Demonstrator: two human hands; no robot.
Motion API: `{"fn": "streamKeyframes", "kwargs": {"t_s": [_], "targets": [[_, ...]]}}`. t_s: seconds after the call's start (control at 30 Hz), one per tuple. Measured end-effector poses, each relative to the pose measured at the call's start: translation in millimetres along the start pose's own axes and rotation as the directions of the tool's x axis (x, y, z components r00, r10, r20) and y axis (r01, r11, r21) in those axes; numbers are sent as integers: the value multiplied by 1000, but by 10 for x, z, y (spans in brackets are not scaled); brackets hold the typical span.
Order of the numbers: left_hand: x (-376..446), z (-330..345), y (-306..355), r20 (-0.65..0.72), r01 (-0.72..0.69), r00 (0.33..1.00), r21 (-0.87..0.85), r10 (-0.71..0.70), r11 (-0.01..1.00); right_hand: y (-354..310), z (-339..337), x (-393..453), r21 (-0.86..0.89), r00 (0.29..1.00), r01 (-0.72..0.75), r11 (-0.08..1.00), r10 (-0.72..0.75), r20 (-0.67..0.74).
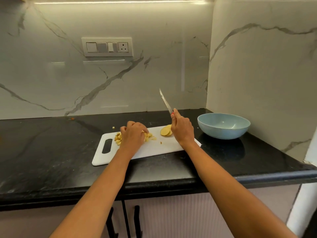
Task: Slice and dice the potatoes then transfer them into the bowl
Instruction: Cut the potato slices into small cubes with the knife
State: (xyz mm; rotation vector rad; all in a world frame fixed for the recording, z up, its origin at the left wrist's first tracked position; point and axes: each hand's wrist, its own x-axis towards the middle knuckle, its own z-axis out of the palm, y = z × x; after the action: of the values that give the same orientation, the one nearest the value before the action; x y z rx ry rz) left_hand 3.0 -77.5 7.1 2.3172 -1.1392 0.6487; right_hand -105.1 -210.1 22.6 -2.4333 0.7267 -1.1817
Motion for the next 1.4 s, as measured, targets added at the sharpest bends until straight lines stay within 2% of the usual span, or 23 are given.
{"fn": "streamKeyframes", "kwargs": {"t_s": [0.07, 0.17, 0.33, 0.43, 0.5, 0.57, 0.63, 0.77, 0.87, 0.97, 1.1, 1.23, 1.3, 1.4], "targets": [[-13, 18, 13, 21, 19, 1000, -71, -18, 997, 7, 19, -1, 3, 1000, 10, 1000, -10, -3], [-50, 37, 109, 46, -57, 997, -131, 64, 990, 20, 47, 12, -9, 1000, 13, 1000, -13, 6], [-65, 60, 282, 192, -115, 970, -192, 152, 975, 33, 71, 29, -12, 999, 49, 999, -49, 3], [-20, 32, 244, 181, -82, 979, -68, 94, 994, 40, 80, 41, -19, 999, 55, 998, -55, -2], [20, 3, 193, 123, 0, 992, 46, -5, 999, 63, 84, 57, -8, 999, 37, 999, -37, -27], [50, -23, 153, 49, 134, 990, 23, -135, 991, 77, 79, 66, 2, 999, 18, 1000, -18, -50], [72, -31, 138, 24, 207, 978, -50, -206, 977, 88, 84, 78, 11, 997, 7, 1000, -6, -72], [80, 38, 190, 111, 102, 990, -114, -90, 988, 106, 110, 117, -2, 997, 0, 1000, 0, -79], [79, 74, 255, 209, 68, 976, -50, -57, 996, 129, 112, 148, 13, 996, -10, 1000, 11, -88], [105, 89, 228, 140, 132, 981, 9, -132, 991, 150, 115, 166, 5, 996, -13, 1000, 14, -93], [190, 95, 237, 108, 256, 962, -48, -250, 966, 198, 131, 208, -2, 995, -22, 1000, 22, -100], [302, 145, 329, 60, 233, 972, -77, -229, 969, 233, 154, 260, -16, 994, -31, 999, 29, -105], [361, 202, 400, 163, 167, 975, -96, -150, 981, 231, 153, 280, -9, 994, -26, 1000, 25, -103], [448, 304, 514, 359, 108, 930, -51, -82, 993, 245, 162, 312, 0, 995, -11, 1000, 11, -96]]}}
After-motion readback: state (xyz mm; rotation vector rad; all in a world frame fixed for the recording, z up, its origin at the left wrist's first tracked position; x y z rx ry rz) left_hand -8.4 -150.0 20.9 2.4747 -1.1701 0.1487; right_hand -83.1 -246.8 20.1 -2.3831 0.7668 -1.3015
